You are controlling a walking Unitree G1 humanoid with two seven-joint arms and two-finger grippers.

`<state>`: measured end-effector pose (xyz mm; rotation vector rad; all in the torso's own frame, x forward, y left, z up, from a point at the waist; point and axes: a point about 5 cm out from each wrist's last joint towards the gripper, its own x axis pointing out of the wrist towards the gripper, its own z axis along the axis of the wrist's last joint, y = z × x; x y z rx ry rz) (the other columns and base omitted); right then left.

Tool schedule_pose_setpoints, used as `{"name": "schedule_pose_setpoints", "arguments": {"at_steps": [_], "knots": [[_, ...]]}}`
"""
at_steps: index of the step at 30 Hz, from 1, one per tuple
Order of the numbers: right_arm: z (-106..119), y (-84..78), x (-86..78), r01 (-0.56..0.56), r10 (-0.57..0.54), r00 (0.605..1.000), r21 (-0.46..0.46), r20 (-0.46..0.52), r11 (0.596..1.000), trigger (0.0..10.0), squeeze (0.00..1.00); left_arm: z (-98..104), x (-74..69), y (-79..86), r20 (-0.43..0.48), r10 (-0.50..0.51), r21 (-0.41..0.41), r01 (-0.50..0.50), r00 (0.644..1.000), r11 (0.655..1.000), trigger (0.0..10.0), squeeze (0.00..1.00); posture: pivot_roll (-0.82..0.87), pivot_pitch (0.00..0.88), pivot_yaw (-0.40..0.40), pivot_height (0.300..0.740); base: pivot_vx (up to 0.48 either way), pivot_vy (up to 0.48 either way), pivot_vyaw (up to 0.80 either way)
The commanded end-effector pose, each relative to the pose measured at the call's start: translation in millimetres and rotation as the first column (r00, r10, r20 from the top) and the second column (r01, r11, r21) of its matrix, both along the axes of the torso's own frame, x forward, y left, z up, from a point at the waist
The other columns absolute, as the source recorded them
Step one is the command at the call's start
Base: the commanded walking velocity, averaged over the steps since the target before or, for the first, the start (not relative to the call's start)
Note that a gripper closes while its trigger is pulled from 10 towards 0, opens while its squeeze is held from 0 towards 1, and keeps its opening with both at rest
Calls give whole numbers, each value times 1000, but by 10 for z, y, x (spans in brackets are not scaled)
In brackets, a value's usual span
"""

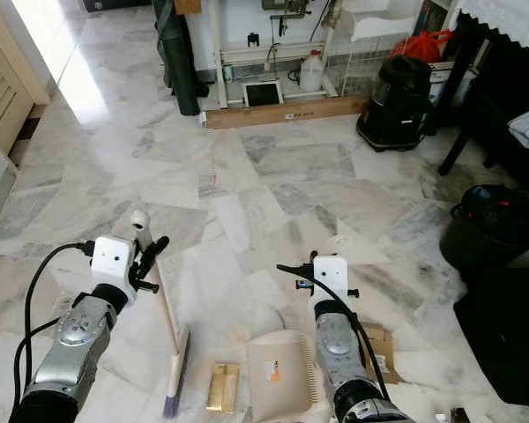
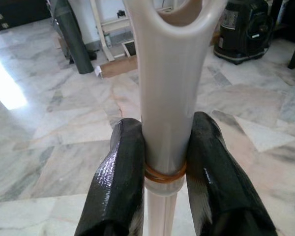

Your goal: Sweep floor

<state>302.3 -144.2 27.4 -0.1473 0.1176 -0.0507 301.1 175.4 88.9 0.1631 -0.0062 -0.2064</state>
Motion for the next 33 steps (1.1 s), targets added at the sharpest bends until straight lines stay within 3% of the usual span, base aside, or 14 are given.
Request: {"name": "schedule_pose_setpoints", "arguments": {"at_steps": [1,17,24,29,33], "knots": [[-139,45,-95,-24,23,997,-17,-75,1000,10000,0,-22,6,44,-24,8,52,-7,1000,999,10000,0,34,89,6,740,0,0,0],[-113,73,-76,-35,33,998,-28,-62,999,10000,0,-237,5,163,-143,90,142,-70,986,987,10000,0,33,90,7,740,0,0,0],[-102,70,-66,-36,34,998,-29,-58,999,10000,0,-428,-19,206,-232,132,81,-116,964,990,10000,0,30,89,5,740,0,0,0],[-101,52,-64,-32,30,998,-30,-58,999,10000,0,-506,-18,157,-347,79,-51,-103,935,993,10000,0,27,89,5,740,0,0,0],[-98,40,-62,-31,29,998,-32,-57,999,10000,0,-466,31,140,-384,55,-118,-109,922,987,10000,0,27,89,3,740,0,0,0]]}}
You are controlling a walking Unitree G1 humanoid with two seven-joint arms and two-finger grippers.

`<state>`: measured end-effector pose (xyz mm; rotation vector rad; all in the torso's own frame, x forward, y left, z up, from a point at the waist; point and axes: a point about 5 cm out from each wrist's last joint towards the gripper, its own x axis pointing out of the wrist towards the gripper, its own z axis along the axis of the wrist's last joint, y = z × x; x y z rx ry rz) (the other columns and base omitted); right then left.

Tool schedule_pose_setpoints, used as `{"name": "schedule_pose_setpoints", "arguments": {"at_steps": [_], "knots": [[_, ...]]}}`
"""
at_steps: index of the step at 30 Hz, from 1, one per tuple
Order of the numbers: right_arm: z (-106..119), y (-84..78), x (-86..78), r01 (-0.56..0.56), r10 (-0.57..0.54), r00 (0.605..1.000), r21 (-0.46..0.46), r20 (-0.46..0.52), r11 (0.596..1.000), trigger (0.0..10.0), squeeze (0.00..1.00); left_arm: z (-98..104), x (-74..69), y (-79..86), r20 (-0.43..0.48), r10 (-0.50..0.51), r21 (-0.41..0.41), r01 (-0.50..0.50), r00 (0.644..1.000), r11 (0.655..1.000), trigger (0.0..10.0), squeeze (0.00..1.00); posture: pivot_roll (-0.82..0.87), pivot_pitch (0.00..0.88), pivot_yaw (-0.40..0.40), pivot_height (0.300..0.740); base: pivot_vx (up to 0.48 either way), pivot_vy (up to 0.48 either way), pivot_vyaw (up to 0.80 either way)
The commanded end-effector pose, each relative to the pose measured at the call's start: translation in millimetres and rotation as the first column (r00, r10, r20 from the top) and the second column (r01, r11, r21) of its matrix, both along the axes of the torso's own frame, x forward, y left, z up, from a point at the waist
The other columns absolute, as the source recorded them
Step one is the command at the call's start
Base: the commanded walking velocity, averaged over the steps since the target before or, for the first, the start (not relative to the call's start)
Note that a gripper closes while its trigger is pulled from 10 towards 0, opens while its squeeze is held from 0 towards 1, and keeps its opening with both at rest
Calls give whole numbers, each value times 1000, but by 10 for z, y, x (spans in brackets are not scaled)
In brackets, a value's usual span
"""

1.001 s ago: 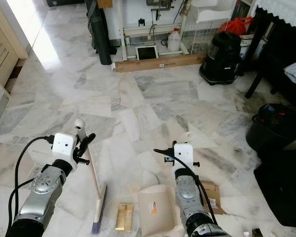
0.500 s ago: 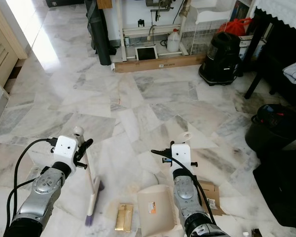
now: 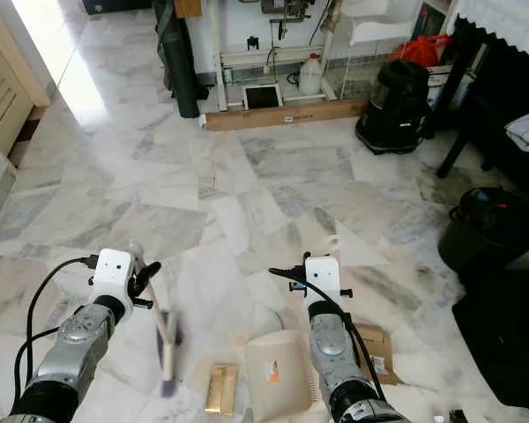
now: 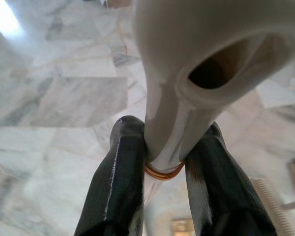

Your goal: Sweep floor

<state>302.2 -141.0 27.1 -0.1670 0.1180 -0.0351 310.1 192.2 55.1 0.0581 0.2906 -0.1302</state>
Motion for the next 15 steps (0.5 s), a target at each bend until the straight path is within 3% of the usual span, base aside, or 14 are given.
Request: {"name": "schedule_pose_setpoints", "arguments": {"at_steps": [1,9,11,15], "knots": [[-95,8,-61,-13,13,998,-14,-55,1000,10000,0,-128,-59,-28,-87,-10,-71,4,996,997,10000,0,27,89,3,740,0,0,0],[-91,8,-53,-14,13,998,-13,-56,1000,10000,0,-6,58,-6,-127,28,-236,-58,991,970,10000,0,31,84,3,740,0,0,0],[-91,8,-53,-14,13,998,-13,-57,1000,10000,0,0,66,-4,-128,33,-245,-64,991,967,10000,0,31,84,3,740,0,0,0],[-89,10,-48,-14,14,998,-13,-58,1000,10000,0,4,90,25,-163,65,-326,-116,985,938,10000,0,29,80,2,740,0,0,0]]}}
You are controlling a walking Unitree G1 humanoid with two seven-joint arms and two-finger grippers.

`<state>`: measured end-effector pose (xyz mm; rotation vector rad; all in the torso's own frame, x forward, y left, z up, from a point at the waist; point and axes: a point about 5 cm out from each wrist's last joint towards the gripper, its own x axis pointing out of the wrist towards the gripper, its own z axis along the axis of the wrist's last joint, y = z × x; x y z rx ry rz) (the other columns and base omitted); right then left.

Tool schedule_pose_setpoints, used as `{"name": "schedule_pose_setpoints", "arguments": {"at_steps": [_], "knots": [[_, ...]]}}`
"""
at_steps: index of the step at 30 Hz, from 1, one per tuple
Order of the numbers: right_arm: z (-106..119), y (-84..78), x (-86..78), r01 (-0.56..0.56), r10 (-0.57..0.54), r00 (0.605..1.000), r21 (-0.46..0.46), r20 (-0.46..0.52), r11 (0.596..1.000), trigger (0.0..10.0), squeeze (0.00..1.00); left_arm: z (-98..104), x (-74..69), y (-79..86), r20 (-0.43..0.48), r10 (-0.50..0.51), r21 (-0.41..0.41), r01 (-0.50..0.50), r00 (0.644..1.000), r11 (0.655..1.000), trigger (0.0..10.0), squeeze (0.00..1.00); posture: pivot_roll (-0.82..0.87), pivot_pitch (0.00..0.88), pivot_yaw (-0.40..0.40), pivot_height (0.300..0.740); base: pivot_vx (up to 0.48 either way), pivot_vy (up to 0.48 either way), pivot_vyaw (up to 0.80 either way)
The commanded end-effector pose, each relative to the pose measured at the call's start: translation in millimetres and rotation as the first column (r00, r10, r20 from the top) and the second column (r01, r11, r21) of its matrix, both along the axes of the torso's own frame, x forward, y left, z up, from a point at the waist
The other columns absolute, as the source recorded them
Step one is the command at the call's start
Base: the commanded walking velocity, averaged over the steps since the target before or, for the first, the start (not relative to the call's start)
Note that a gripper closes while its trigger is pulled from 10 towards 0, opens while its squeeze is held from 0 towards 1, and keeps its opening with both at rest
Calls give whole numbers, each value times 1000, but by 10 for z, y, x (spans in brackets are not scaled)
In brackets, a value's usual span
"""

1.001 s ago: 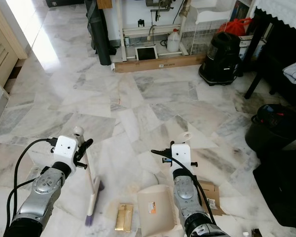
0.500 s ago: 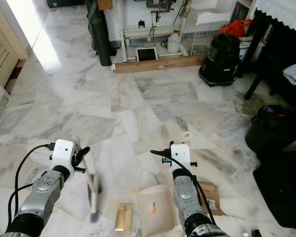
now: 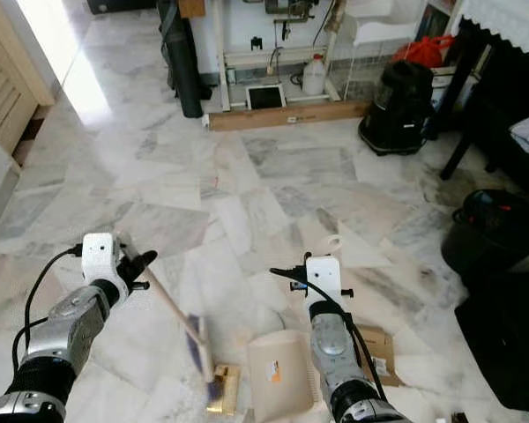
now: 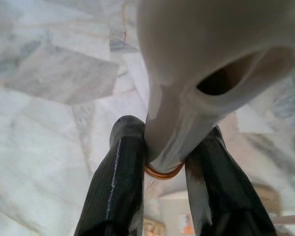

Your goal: Sweep floor

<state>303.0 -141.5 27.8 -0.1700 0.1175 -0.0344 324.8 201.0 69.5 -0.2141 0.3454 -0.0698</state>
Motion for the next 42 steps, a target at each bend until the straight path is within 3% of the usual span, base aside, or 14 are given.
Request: {"name": "schedule_pose_setpoints", "arguments": {"at_steps": [1,7,11,18,20,22,23,24,27,28,31,35,42], "knots": [[-95,13,-55,-13,12,998,-10,-59,1000,10000,0,-131,-51,-54,-72,-11,-104,3,997,995,10000,0,30,78,2,740,0,0,0],[-97,7,-54,-14,13,998,-11,-62,1000,10000,0,-34,-9,-18,-44,32,-207,-40,999,977,10000,0,31,78,2,740,0,0,0],[-99,3,-55,-15,14,998,-11,-64,1000,10000,0,192,67,56,93,117,-280,-86,989,956,10000,0,34,73,-1,740,0,0,0],[-101,1,-55,-16,15,998,-11,-66,1000,10000,0,306,59,168,183,189,-270,-136,965,953,10000,0,35,73,-3,740,0,0,0],[-105,-1,-58,-16,15,998,-12,-68,1000,10000,0,349,45,212,221,197,-213,-150,955,966,10000,0,37,75,-3,740,0,0,0],[-111,-2,-64,-15,14,997,-13,-70,1000,10000,0,384,24,220,264,152,-98,-130,953,987,10000,0,39,76,-3,740,0,0,0],[-111,-2,-64,-15,14,997,-13,-70,1000,10000,0,384,24,220,264,152,-98,-130,953,987,10000,0,39,76,-3,740,0,0,0],[-117,0,-69,-15,15,997,-12,-73,1000,10000,0,358,7,167,262,72,6,-76,963,997,10000,0,39,76,-3,740,0,0,0],[-120,4,-72,-16,15,997,-12,-75,1000,10000,0,339,-5,135,256,27,56,-42,966,998,10000,0,37,78,-1,740,0,0,0],[-122,6,-73,-15,15,997,-11,-75,1000,10000,0,302,-27,97,243,-41,126,10,969,992,10000,0,36,80,0,740,0,0,0],[-122,7,-74,-15,14,997,-10,-75,1000,10000,0,276,-40,80,229,-76,158,40,970,987,10000,0,36,81,1,740,0,0,0],[-125,6,-76,-13,12,997,-9,-76,1000,10000,0,181,-110,50,160,-203,225,165,966,960,10000,0,38,83,2,740,0,0,0],[-120,3,-70,-11,10,997,-9,-75,1000,10000,0,101,-190,1,86,-327,205,305,941,930,10000,0,41,84,3,740,0,0,0]]}}
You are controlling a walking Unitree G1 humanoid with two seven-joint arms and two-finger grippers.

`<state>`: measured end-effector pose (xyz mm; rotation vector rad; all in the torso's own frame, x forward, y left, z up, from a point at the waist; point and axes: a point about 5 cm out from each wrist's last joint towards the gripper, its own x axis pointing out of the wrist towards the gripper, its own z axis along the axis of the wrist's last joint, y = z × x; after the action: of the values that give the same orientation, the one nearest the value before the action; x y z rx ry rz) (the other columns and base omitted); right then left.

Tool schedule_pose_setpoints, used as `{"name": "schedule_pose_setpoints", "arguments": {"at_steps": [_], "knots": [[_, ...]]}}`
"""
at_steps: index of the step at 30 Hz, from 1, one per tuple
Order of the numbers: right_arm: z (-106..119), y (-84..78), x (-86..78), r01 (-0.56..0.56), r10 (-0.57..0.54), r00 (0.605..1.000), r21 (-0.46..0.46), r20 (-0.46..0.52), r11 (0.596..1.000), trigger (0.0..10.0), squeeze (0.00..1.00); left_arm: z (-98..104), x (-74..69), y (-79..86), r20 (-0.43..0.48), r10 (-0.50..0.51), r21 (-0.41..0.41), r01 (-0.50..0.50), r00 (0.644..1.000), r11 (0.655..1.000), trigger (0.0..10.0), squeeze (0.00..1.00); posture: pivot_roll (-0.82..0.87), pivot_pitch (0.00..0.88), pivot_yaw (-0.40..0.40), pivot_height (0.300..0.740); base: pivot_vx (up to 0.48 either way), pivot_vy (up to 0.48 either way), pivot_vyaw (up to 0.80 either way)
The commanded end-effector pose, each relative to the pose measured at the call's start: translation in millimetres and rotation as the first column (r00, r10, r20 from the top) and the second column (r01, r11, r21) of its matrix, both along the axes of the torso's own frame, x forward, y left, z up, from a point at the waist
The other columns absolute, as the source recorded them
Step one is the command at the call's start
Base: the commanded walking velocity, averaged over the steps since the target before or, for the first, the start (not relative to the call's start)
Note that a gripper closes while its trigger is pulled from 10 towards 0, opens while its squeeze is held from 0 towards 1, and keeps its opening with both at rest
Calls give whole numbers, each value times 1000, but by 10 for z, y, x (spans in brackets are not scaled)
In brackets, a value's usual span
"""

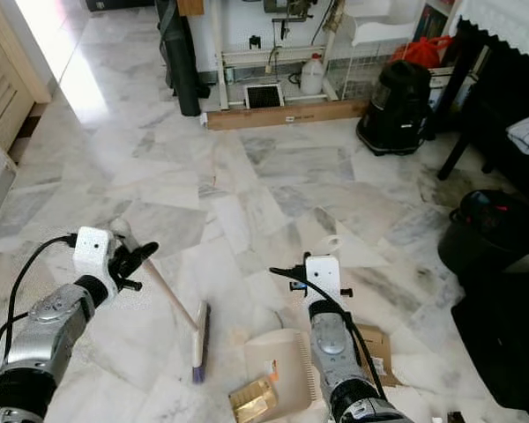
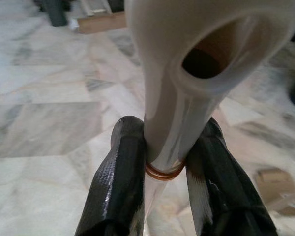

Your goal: Sweep floor

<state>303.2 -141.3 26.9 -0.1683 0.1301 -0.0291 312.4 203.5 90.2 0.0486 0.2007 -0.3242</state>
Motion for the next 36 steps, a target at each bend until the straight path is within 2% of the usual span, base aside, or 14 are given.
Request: {"name": "schedule_pose_setpoints", "arguments": {"at_steps": [1,6,7,11,14,16,17,19,22,28,36], "knots": [[-111,1,-72,-7,6,998,-11,-63,1000,10000,0,-106,-66,-25,-64,-40,-7,40,997,999,10000,0,41,84,3,740,0,0,0],[-105,-18,-66,-3,2,998,-13,-61,1000,10000,0,-131,-127,32,-123,-107,-8,107,987,994,10000,0,39,84,4,740,0,0,0],[-107,-26,-68,0,0,998,-14,-62,1000,10000,0,-132,-162,54,-146,-147,-4,148,978,989,10000,0,39,84,4,740,0,0,0],[-108,-29,-68,2,-3,998,-13,-63,1000,10000,0,-158,-236,56,-186,-205,-13,206,961,979,10000,0,39,84,4,740,0,0,0],[-107,-27,-68,1,-2,998,-13,-62,1000,10000,0,-181,-259,44,-191,-210,-16,211,959,977,10000,0,41,88,3,740,0,0,0],[-107,-27,-68,1,-1,998,-13,-62,1000,10000,0,-189,-256,15,-186,-201,-48,195,962,980,10000,0,41,88,3,740,0,0,0],[-106,-26,-67,0,-1,998,-14,-62,1000,10000,0,-185,-237,-23,-176,-188,-92,174,966,981,10000,0,40,88,3,740,0,0,0],[-105,-27,-66,1,-2,998,-14,-62,1000,10000,0,-164,-212,-46,-151,-167,-113,151,974,982,10000,0,40,88,3,740,0,0,0],[-104,-29,-66,3,-4,998,-14,-60,1000,10000,0,-117,-189,-34,-112,-146,-93,136,983,986,10000,0,40,88,3,740,0,0,0],[-110,-38,-71,4,-5,998,-15,-63,1000,10000,0,27,-138,106,-12,-47,-4,47,999,999,10000,0,43,90,4,740,0,0,0],[-106,-23,-67,3,-4,998,-13,-61,1000,10000,0,50,-158,89,56,4,50,-7,998,999,10000,0,41,88,5,740,0,0,0]]}}
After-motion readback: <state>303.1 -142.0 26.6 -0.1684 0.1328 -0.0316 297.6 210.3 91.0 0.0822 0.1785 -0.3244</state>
